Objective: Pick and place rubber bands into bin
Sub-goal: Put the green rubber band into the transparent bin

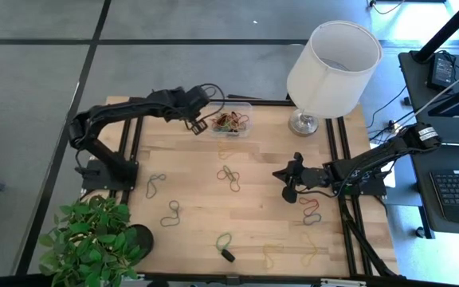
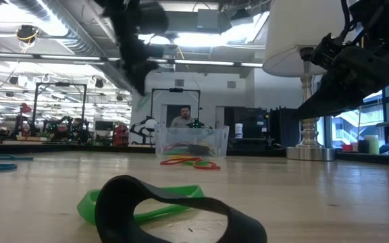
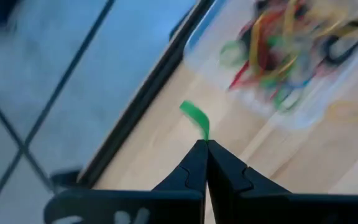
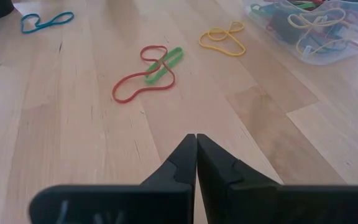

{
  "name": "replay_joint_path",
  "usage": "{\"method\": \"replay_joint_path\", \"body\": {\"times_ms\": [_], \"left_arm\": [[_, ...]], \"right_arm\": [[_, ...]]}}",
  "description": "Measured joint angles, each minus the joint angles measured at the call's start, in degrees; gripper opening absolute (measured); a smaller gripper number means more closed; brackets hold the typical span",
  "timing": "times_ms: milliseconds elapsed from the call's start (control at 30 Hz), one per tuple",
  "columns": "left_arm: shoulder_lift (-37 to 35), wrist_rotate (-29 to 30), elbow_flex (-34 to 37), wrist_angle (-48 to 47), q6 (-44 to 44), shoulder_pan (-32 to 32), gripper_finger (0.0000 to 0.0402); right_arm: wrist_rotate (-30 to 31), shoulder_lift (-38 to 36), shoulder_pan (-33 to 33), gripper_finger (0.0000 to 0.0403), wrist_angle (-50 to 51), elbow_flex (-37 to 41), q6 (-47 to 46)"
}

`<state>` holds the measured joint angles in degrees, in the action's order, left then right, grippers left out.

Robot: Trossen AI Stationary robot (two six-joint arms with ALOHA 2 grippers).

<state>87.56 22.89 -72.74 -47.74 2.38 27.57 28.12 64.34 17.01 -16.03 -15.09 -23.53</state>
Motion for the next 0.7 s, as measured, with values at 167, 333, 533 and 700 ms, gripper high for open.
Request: {"method": "replay_joint_path", "body": {"times_ms": [167, 333, 533, 700], "left_arm": [[3.7, -0.1, -6.5, 2.6, -2.9, -3.2, 0.0001], [9.9, -0.6, -11.6, 3.2, -4.7, -4.6, 0.0002], [17.4, -3.0, -12.9, 2.8, -5.3, -5.0, 0.0002], [22.4, -3.1, -12.9, 2.5, -4.6, -4.8, 0.0002]], "right_arm": [[0.0, 0.0, 0.0, 0.0016, -0.1, 0.0, 0.0], [0.0, 0.0, 0.0, 0.0017, -0.2, 0.0, 0.0], [0.0, 0.0, 0.0, 0.0017, -0.5, 0.0, 0.0], [0.0, 0.0, 0.0, 0.0017, -0.5, 0.0, 0.0]]}}
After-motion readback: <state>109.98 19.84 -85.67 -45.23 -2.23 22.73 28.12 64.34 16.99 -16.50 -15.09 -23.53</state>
